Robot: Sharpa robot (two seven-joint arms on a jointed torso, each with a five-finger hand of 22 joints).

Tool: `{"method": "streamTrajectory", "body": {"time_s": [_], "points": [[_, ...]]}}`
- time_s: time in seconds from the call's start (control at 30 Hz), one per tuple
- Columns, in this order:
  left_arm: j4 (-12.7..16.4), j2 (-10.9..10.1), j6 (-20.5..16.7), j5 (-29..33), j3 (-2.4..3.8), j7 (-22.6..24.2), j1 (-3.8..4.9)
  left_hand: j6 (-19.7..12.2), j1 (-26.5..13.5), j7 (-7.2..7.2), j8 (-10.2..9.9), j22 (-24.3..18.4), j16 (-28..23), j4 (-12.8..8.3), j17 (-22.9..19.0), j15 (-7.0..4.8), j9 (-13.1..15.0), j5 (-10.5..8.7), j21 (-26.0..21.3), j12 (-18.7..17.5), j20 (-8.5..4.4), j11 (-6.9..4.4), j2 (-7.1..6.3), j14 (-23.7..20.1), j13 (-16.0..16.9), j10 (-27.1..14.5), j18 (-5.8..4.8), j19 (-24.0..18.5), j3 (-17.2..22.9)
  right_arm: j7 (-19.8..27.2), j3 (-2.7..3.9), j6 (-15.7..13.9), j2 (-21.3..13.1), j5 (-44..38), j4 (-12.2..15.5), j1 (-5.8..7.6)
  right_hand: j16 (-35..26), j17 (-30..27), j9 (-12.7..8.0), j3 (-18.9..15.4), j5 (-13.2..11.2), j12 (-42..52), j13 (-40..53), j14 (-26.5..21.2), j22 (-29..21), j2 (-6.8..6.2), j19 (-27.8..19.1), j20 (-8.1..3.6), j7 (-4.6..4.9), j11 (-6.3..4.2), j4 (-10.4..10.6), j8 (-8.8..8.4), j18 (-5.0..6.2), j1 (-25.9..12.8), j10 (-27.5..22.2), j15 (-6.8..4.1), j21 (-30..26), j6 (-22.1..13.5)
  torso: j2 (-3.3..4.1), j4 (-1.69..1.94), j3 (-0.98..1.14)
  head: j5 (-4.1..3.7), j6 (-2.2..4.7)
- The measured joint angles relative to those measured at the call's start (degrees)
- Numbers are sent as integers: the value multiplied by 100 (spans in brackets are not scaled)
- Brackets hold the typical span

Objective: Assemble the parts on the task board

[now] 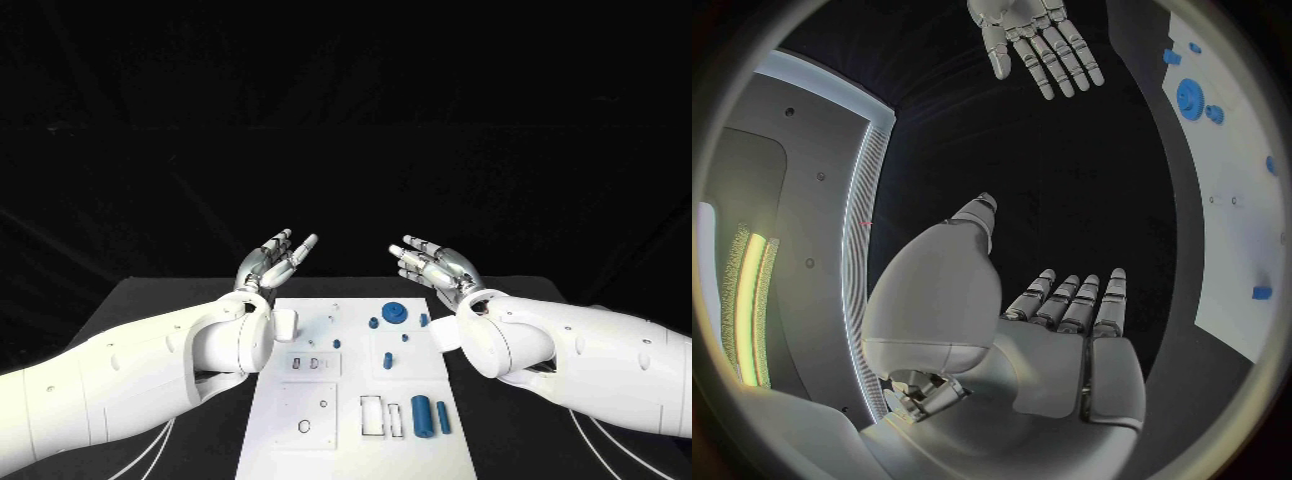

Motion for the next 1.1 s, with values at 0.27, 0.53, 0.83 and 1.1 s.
{"method": "streamTrajectory", "body": {"time_s": [0.27, 0.53, 0.83, 1.1], "points": [[184, -274, 150, 41, 0, -26, 12, 628, 275, 32, 114, 38, 126, 9, 77, 96, 68, 0, 72, 117, 51, 228, 203, 593, 77, 690, 17, 108, 48, -232, -61, 400, -3, -651, -179, 128, 256, 98, 109, 182, -234, 221, 95, 1694, 195, -84, 893, 27, 93, -61, -577, 222, 89, 753, 1661, -101, 422, 1298, 27, -10, 4, 17, -24], [340, -521, 245, 71, 7, 74, 43, 2314, 540, 174, 418, 375, 548, -39, 247, 13, 210, 0, 805, 481, 32, 250, 407, 2834, 225, 2898, 251, 2198, 59, -197, -45, 230, -47, -2024, -356, 229, 355, 127, 157, 469, -353, 272, 120, 3021, 410, -210, 2096, -6, 286, -245, -1102, 349, 313, 1121, 3001, -330, 982, 2706, 147, -14, 19, 24, -32], [629, -851, 441, 77, 14, 112, 123, 3832, 741, 454, 559, 460, 757, -139, 327, -309, 258, 0, 1279, 599, 10, -11, 458, 4517, 262, 4422, 665, 3320, -48, -504, -15, 253, -94, -3579, -454, 357, 426, 174, 169, 801, -411, 271, 128, 4071, 596, -226, 2979, -212, 487, -444, -1463, 350, 399, 1162, 3912, -603, 1505, 3581, 321, 4, 46, 18, -10], [1061, -1142, 801, 79, 19, 113, 301, 4120, 809, 491, 487, 497, 873, -204, 505, -522, 243, 0, 1541, 575, -143, -164, 390, 5301, 283, 4865, 758, 3886, -266, -1142, 22, 481, -79, -5251, -534, 498, 763, 438, 190, 887, -318, 242, 177, 5293, 1041, -417, 3878, -614, 324, -701, -1549, 350, 399, 970, 4620, -993, 2389, 4078, 564, 20, 55, -22, 12]]}}
